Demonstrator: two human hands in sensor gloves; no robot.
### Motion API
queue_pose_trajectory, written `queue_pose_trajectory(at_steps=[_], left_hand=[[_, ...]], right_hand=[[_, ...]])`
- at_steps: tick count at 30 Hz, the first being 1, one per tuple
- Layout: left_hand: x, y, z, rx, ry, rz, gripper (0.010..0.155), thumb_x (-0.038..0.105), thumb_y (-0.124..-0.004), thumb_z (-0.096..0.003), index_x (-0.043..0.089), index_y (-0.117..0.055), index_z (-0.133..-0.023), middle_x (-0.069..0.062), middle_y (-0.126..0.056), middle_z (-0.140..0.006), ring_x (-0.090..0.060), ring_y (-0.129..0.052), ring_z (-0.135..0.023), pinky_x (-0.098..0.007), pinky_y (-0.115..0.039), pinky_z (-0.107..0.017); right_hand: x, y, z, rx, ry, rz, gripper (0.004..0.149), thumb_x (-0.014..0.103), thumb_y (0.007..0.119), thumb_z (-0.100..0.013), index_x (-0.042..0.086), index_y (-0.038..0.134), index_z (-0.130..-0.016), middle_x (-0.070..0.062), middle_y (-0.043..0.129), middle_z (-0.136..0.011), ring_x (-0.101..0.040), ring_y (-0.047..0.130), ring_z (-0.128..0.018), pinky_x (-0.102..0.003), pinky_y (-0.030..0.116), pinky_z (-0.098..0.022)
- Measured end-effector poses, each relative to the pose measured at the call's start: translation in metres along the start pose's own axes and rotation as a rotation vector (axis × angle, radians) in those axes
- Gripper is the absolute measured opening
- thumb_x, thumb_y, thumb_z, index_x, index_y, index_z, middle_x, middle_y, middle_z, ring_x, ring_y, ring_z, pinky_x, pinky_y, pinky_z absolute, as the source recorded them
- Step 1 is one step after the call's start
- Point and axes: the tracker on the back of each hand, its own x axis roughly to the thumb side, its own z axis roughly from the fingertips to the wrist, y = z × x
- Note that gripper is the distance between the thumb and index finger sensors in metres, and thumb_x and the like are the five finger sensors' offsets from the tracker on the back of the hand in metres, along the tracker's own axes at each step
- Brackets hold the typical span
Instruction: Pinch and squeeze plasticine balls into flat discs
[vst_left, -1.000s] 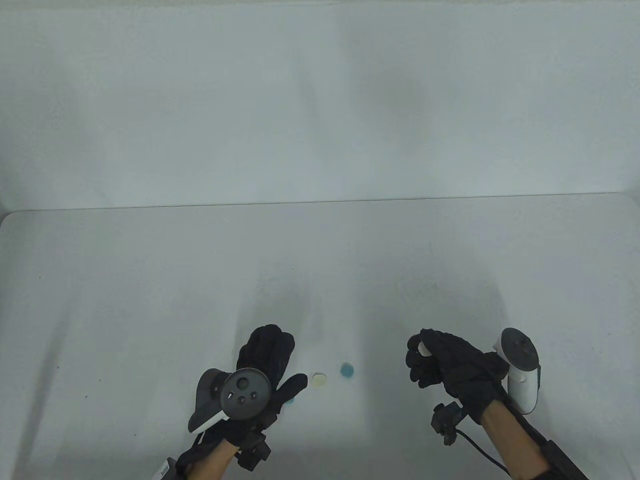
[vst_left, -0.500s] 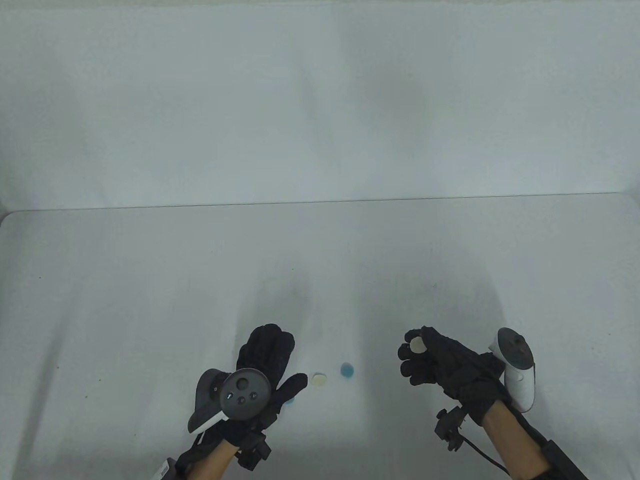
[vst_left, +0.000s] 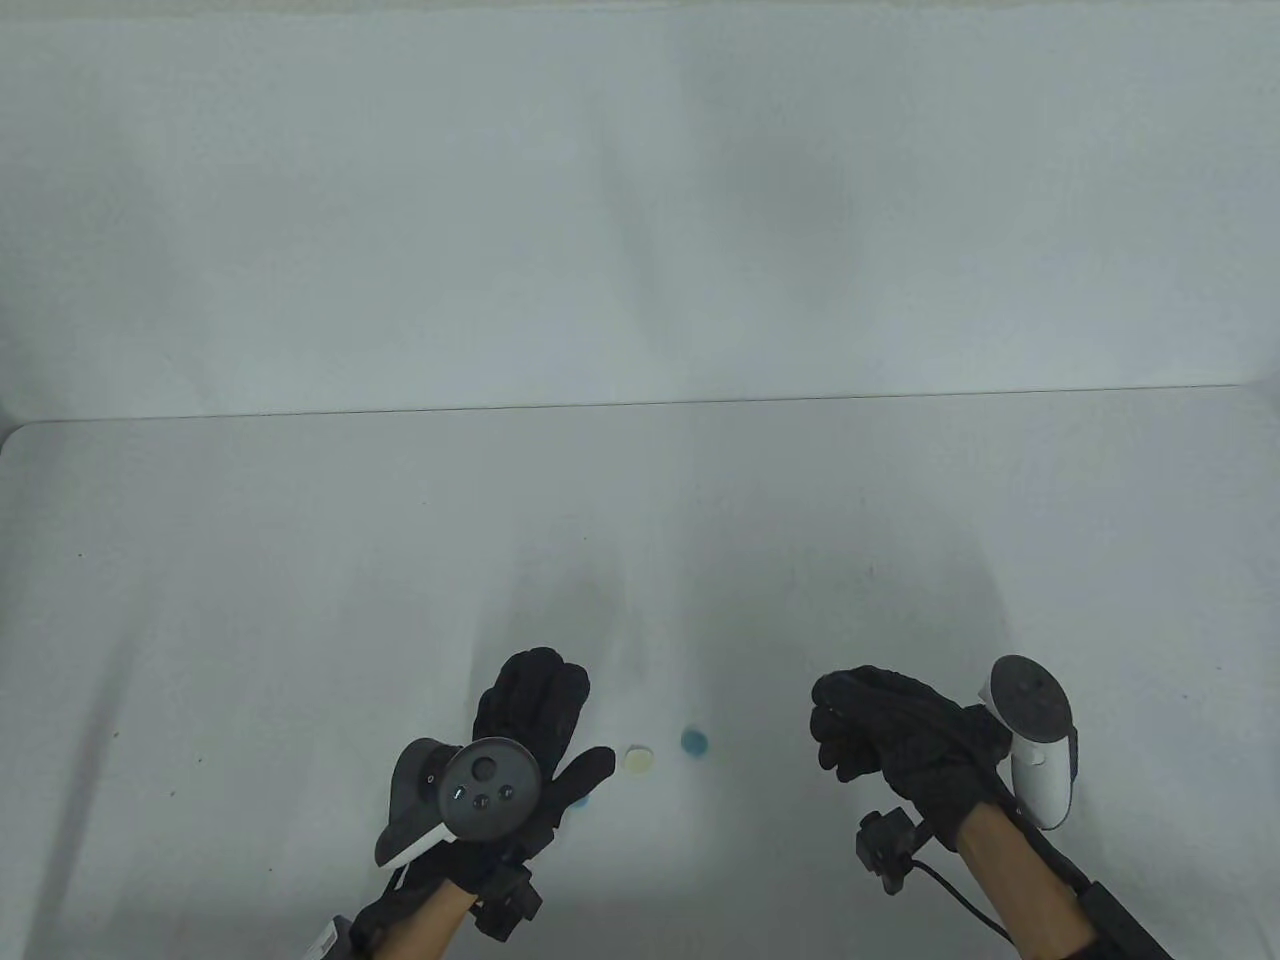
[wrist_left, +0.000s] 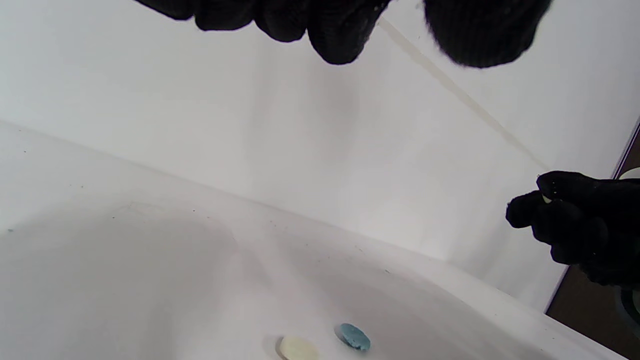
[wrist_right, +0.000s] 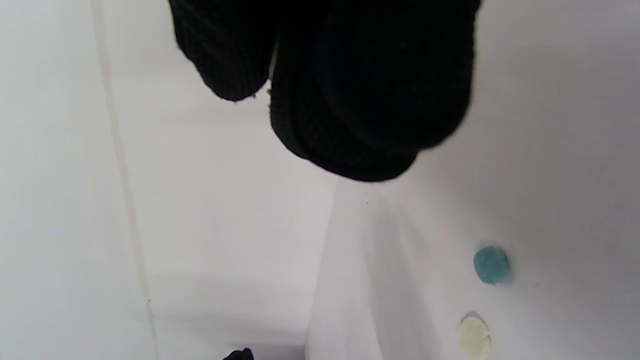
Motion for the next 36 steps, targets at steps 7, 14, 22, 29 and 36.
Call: queue_pose_trajectory(at_steps=[7, 14, 22, 29, 36], left_hand=[[-0.001, 0.001, 0.000, 0.008, 0.001, 0.001, 0.078, 0.048, -0.067, -0.0536, 0.001, -0.047, -0.113, -0.031, -0.034, -0.115, -0.058, -0.037, -0.104, -0.065, -0.042, -0.072], [-0.001, 0.001, 0.001, 0.004, 0.002, 0.001, 0.078, 0.048, -0.067, -0.0536, 0.002, -0.047, -0.113, -0.031, -0.034, -0.115, -0.058, -0.037, -0.104, -0.065, -0.042, -0.072], [0.000, 0.001, 0.001, 0.002, -0.008, 0.001, 0.078, 0.048, -0.067, -0.0536, 0.001, -0.047, -0.113, -0.031, -0.034, -0.115, -0.058, -0.037, -0.104, -0.065, -0.042, -0.072], [0.001, 0.001, 0.001, 0.007, -0.007, 0.001, 0.078, 0.048, -0.067, -0.0536, 0.001, -0.047, -0.113, -0.030, -0.034, -0.115, -0.058, -0.037, -0.104, -0.065, -0.042, -0.072], [0.000, 0.000, 0.001, 0.002, -0.003, 0.001, 0.078, 0.048, -0.067, -0.0536, 0.002, -0.047, -0.113, -0.030, -0.034, -0.115, -0.058, -0.037, -0.105, -0.065, -0.042, -0.072]], right_hand=[[-0.010, 0.003, -0.003, 0.145, 0.008, -0.139, 0.077, 0.055, 0.065, -0.059, -0.007, 0.059, -0.105, -0.029, 0.080, -0.093, -0.042, 0.093, -0.070, -0.038, 0.091, -0.046], [-0.010, 0.005, -0.004, 0.157, 0.005, -0.127, 0.080, 0.056, 0.063, -0.058, -0.008, 0.059, -0.105, -0.030, 0.081, -0.093, -0.043, 0.094, -0.070, -0.039, 0.090, -0.048], [-0.004, 0.002, -0.003, 0.055, -0.013, -0.046, 0.048, 0.039, 0.073, -0.057, -0.001, 0.085, -0.083, -0.012, 0.103, -0.060, -0.020, 0.109, -0.040, -0.022, 0.098, -0.025], [-0.005, 0.001, -0.002, 0.037, -0.028, -0.061, 0.050, 0.042, 0.070, -0.059, 0.002, 0.084, -0.085, -0.011, 0.102, -0.064, -0.021, 0.108, -0.043, -0.023, 0.098, -0.027], [-0.009, 0.006, -0.004, 0.181, -0.033, -0.106, 0.090, 0.068, 0.056, -0.056, -0.008, 0.061, -0.105, -0.029, 0.082, -0.093, -0.042, 0.095, -0.070, -0.039, 0.092, -0.045]])
